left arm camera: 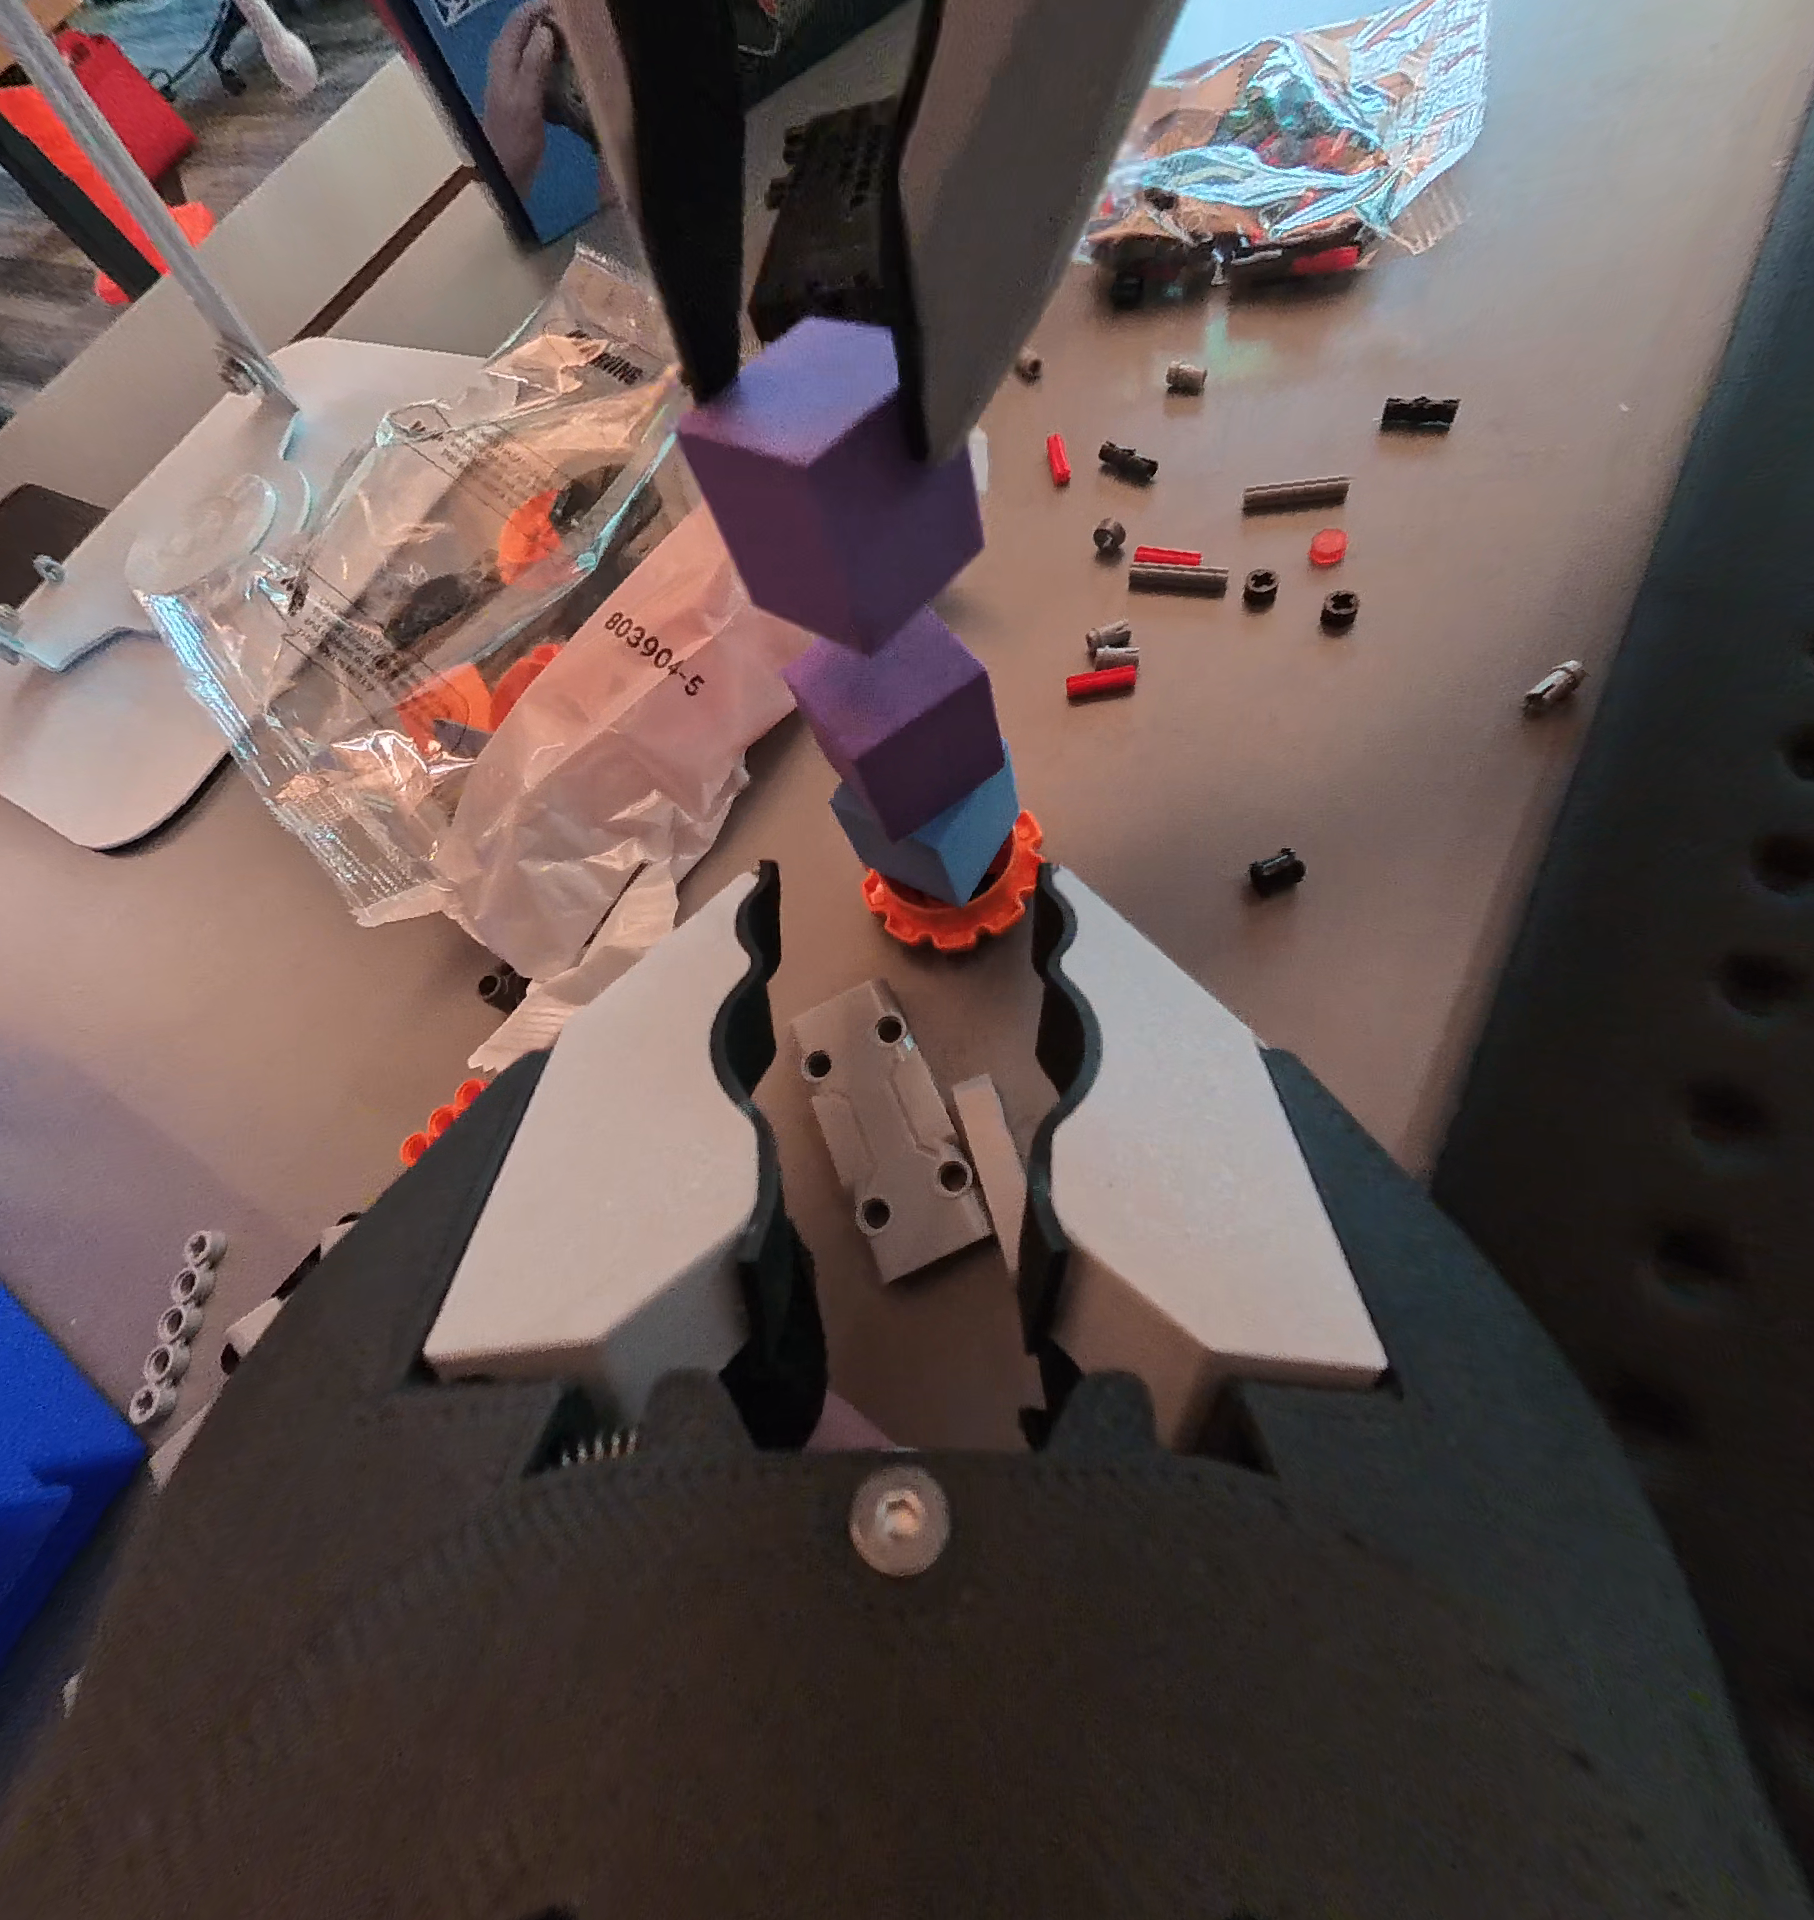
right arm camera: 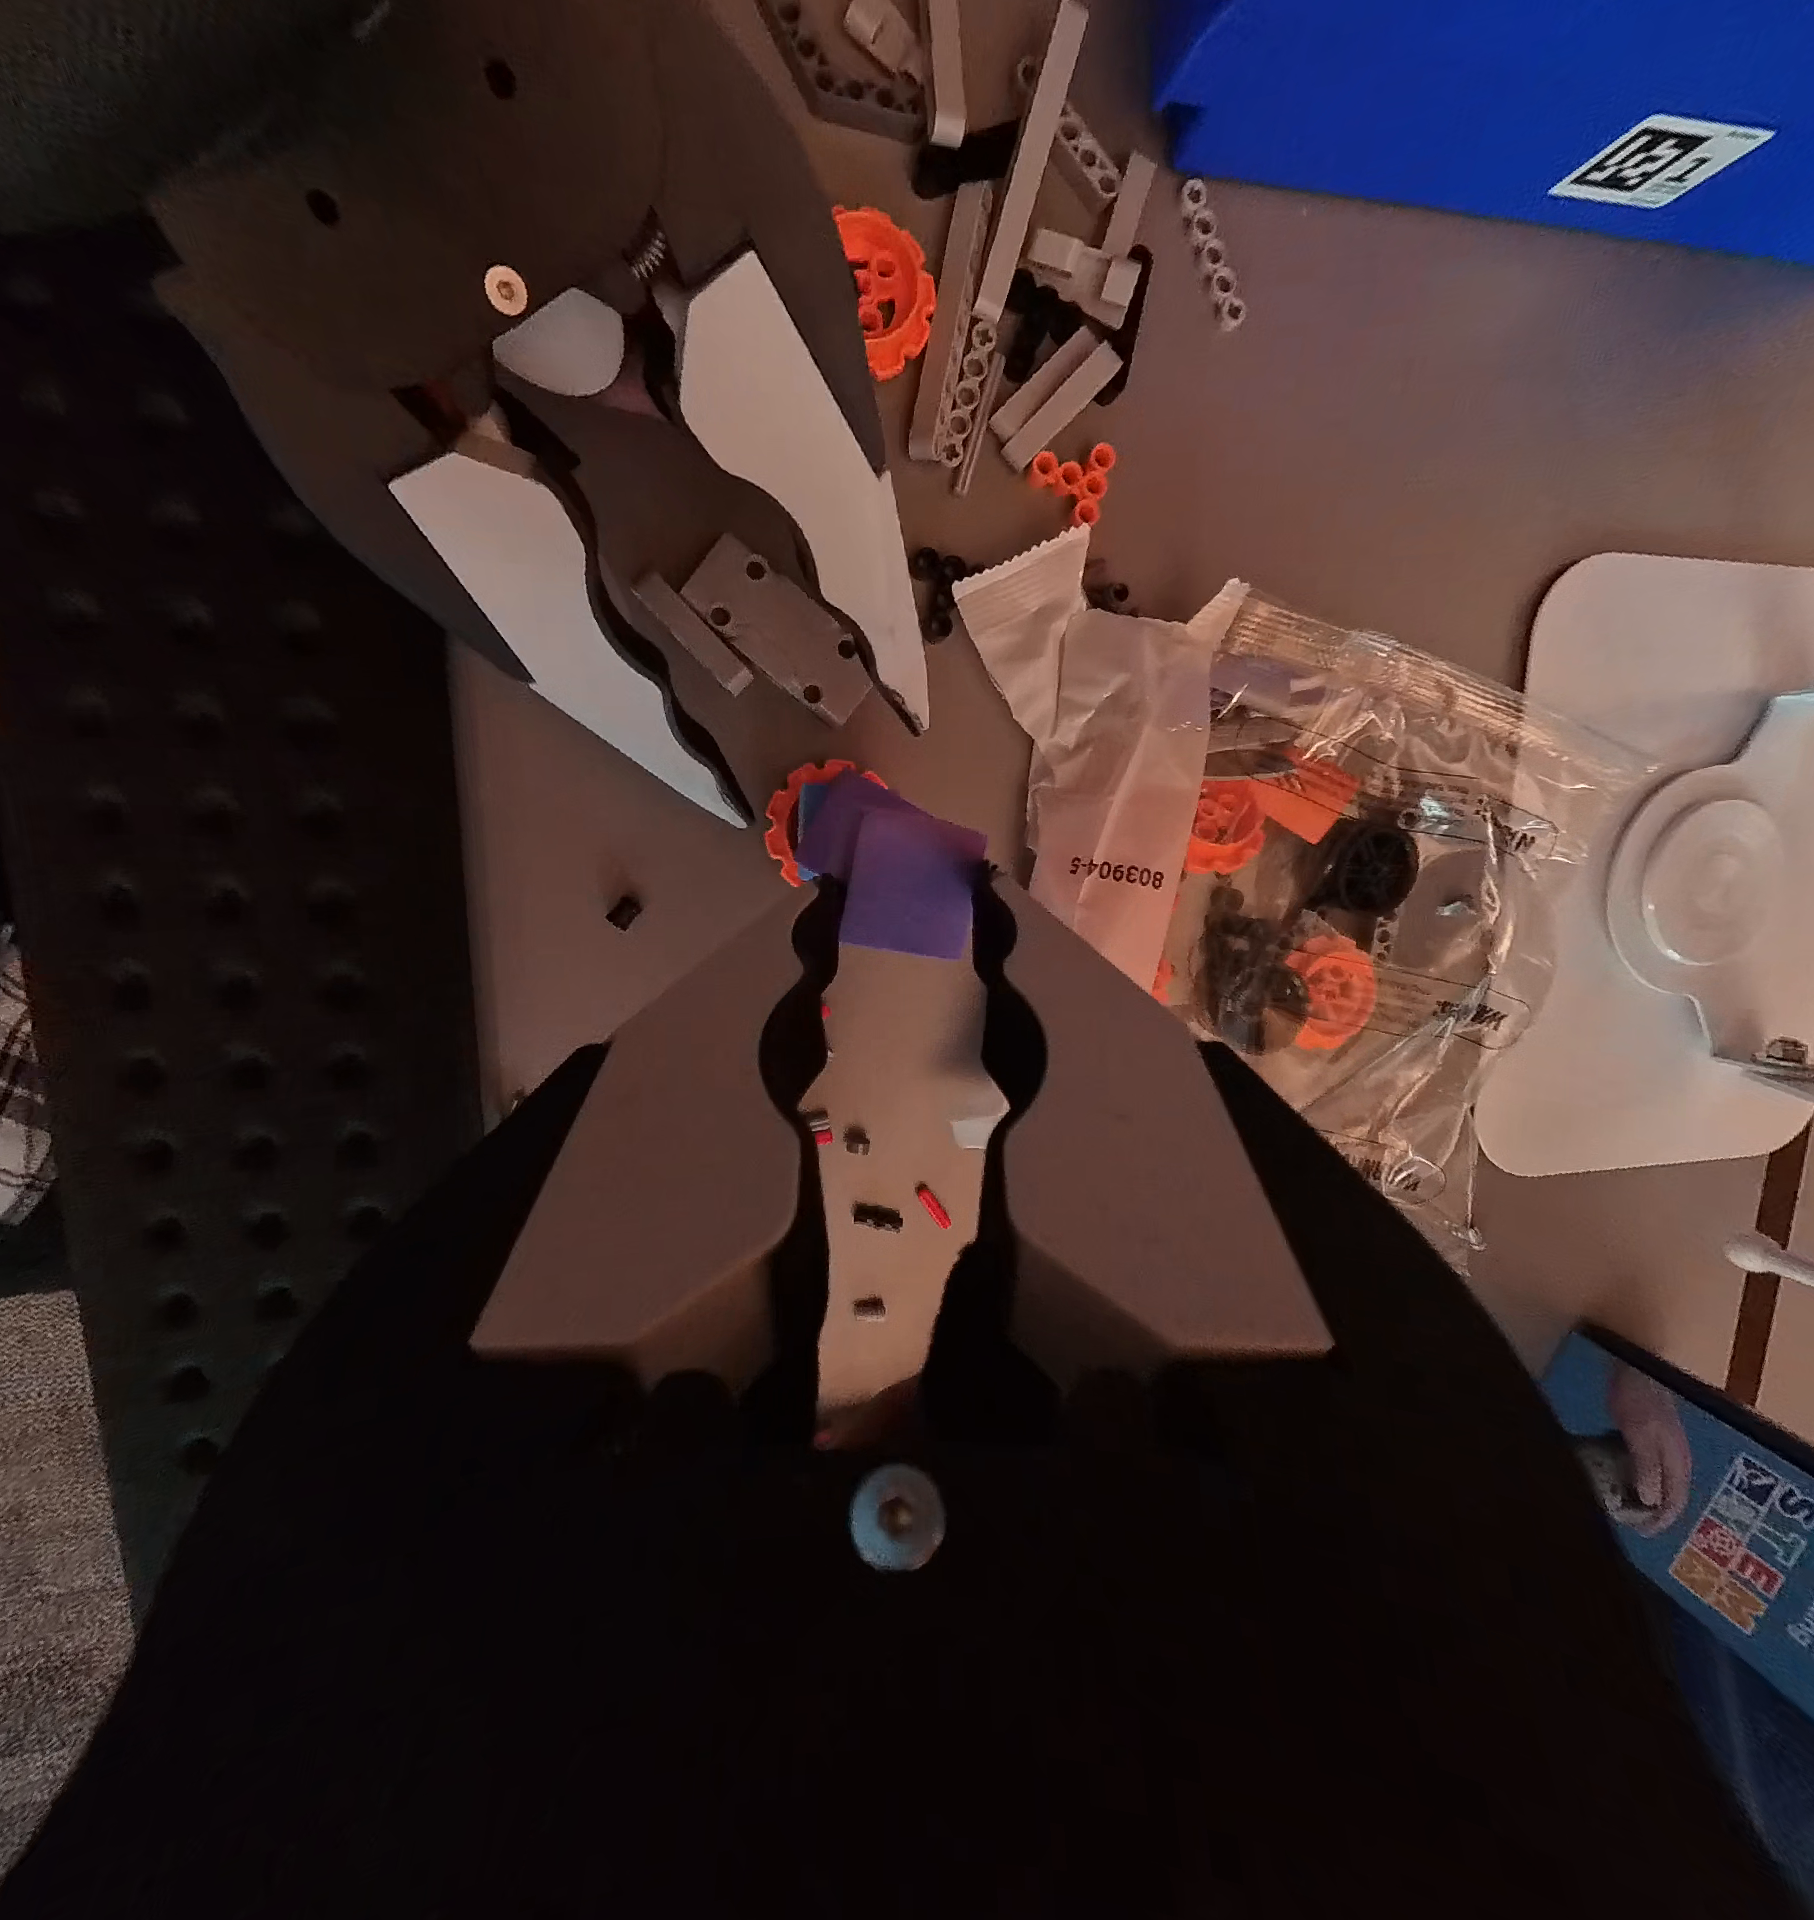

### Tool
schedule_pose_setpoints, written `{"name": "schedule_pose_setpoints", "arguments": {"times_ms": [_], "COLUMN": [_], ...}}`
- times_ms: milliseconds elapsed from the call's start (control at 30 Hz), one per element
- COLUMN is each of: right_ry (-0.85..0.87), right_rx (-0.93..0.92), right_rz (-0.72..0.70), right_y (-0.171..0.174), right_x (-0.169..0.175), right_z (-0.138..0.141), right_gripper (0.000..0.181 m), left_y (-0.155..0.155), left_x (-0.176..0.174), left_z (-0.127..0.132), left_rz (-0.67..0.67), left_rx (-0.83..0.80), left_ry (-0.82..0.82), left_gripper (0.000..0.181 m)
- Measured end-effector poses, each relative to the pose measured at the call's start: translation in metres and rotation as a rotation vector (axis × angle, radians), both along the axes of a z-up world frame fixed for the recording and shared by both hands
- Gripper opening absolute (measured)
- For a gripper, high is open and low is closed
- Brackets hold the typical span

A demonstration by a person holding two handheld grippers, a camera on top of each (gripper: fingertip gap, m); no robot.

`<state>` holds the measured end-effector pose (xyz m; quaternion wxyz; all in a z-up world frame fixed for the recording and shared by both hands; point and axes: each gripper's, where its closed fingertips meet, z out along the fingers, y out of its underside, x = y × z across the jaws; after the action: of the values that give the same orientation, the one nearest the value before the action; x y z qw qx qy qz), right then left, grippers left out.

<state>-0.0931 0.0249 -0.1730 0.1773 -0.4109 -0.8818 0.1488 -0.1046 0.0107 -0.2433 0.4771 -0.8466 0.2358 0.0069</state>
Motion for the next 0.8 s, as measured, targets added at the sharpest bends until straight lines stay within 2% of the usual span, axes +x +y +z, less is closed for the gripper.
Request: {"name": "schedule_pose_setpoints", "arguments": {"times_ms": [433,533,600,700,800], "right_ry": [-0.019,-0.004,0.044,0.135,0.175], "right_rx": [0.002,0.001,-0.005,-0.006,0.034], "right_rz": [0.008,-0.003,-0.031,-0.100,-0.269], "right_y": [-0.006,-0.004,0.002,0.022,0.080], "right_x": [-0.005,-0.004,0.001,0.026,0.080], "right_z": [-0.013,-0.008,0.006,0.034,0.052], "right_gripper": [0.029,0.040,0.043,0.043,0.043], "left_y": [-0.001,-0.001,-0.001,-0.002,-0.002], "left_x": [0.002,0.002,0.002,0.002,0.004], "left_z": [-0.002,-0.001,0.000,0.002,0.003], "left_rz": [-0.013,-0.014,-0.013,-0.011,-0.017], "left_rx": [-0.009,-0.007,-0.002,0.008,0.014], "left_ry": [0.000,-0.001,-0.005,-0.005,0.001], "left_gripper": [0.047,0.047,0.047,0.048,0.048]}}
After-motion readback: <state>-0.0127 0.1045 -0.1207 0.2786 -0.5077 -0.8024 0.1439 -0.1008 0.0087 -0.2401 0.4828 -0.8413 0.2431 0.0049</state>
